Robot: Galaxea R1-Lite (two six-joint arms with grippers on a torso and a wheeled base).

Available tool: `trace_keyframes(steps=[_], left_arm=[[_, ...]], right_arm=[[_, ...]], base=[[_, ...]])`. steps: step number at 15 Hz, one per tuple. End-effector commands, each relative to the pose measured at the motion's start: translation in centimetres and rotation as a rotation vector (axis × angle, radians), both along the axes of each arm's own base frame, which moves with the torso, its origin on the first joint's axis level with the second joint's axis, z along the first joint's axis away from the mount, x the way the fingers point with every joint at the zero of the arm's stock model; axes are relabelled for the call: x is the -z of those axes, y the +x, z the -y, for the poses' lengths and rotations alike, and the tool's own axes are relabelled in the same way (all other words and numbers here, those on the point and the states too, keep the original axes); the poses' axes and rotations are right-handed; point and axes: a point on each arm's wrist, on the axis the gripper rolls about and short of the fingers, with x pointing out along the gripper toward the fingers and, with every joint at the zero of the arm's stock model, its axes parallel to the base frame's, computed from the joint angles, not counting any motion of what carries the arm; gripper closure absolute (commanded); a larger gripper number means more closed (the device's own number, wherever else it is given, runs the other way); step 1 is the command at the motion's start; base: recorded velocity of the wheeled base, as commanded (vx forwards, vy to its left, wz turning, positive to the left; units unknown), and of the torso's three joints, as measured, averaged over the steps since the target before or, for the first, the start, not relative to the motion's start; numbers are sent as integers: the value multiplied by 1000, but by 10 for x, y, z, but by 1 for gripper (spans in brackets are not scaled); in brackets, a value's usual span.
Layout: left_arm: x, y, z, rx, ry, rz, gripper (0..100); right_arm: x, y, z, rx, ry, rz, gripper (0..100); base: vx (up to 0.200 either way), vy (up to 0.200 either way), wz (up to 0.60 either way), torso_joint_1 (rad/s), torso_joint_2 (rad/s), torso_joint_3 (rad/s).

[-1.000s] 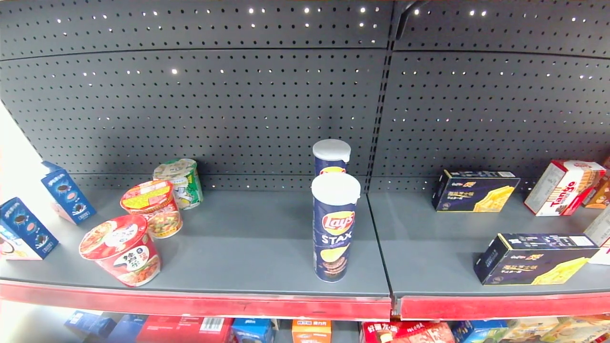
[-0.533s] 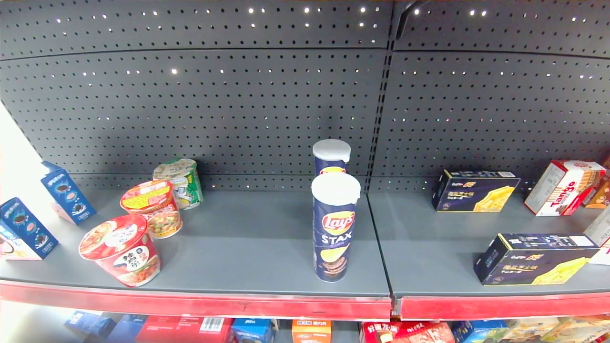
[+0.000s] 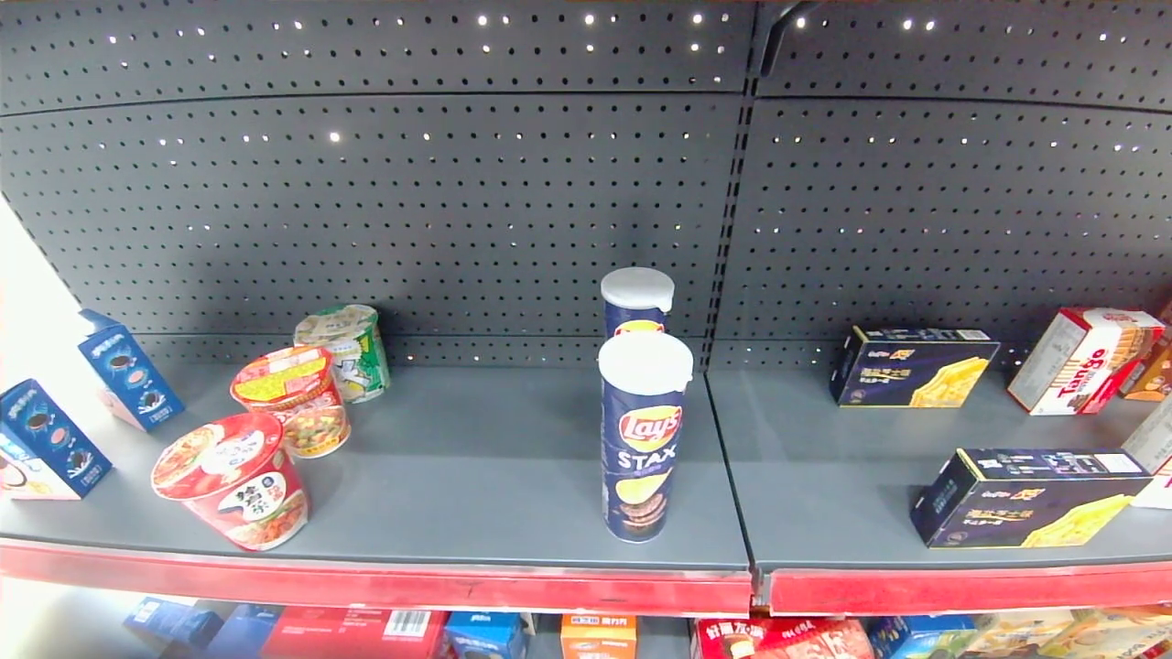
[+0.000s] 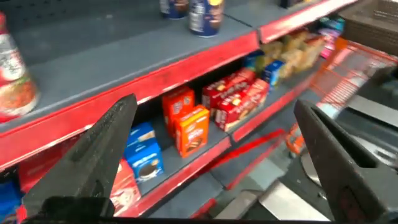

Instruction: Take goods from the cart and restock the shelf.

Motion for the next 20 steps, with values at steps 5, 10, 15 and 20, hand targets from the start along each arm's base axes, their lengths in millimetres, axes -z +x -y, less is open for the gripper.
trace_keyframes(steps=[5, 10, 15, 20], left_arm=[[-1, -2, 3, -143, -19, -12, 0], [0, 0, 0, -292, 45, 26, 0], [0, 0, 0, -292, 45, 26, 0], [0, 0, 0, -292, 43, 25, 0]], right_arm=[[0, 0, 0, -3, -14, 6, 0], [0, 0, 0, -2, -8, 4, 0], [0, 0, 0, -3, -12, 3, 0], [0, 0, 0, -3, -11, 5, 0]], base=[[0, 0, 0, 0, 0, 0], [0, 0, 0, 0, 0, 0], [0, 0, 0, 0, 0, 0], [0, 0, 0, 0, 0, 0]])
